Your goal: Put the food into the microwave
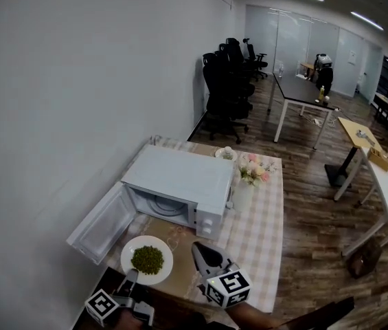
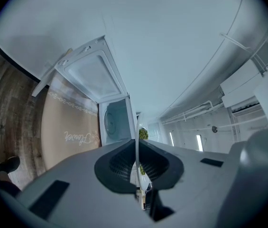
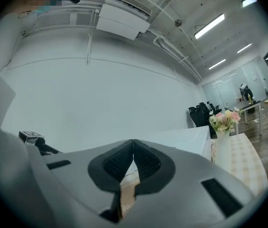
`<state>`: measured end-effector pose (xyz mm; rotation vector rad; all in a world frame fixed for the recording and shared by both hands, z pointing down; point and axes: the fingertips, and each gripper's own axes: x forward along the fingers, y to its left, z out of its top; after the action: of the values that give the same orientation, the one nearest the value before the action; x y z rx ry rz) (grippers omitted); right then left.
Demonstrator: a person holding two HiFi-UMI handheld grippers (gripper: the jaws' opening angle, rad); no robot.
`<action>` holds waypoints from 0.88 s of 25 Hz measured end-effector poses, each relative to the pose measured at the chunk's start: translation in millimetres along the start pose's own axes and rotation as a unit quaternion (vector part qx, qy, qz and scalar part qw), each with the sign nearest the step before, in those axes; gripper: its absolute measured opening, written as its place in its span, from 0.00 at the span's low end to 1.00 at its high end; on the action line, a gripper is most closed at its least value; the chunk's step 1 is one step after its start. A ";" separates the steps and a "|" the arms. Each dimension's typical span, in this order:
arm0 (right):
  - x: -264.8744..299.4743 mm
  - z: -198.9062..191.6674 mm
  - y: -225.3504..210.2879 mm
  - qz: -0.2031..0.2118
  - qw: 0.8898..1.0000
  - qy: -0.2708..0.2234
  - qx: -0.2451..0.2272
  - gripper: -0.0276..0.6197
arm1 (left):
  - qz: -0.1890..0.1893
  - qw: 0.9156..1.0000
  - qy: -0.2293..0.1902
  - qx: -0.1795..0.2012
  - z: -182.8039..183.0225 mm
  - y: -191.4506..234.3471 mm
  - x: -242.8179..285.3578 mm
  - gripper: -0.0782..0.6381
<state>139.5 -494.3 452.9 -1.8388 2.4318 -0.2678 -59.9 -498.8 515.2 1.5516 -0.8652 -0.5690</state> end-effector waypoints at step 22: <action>62.6 -0.3 -52.3 -0.081 0.997 0.009 -0.014 0.05 | 0.014 0.997 0.078 -0.001 35.0 33.6 117.1 0.14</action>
<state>171.6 -568.2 465.5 -2.0573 2.3113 -0.2636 -23.2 -613.2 555.8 1.5570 -0.7654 -0.4215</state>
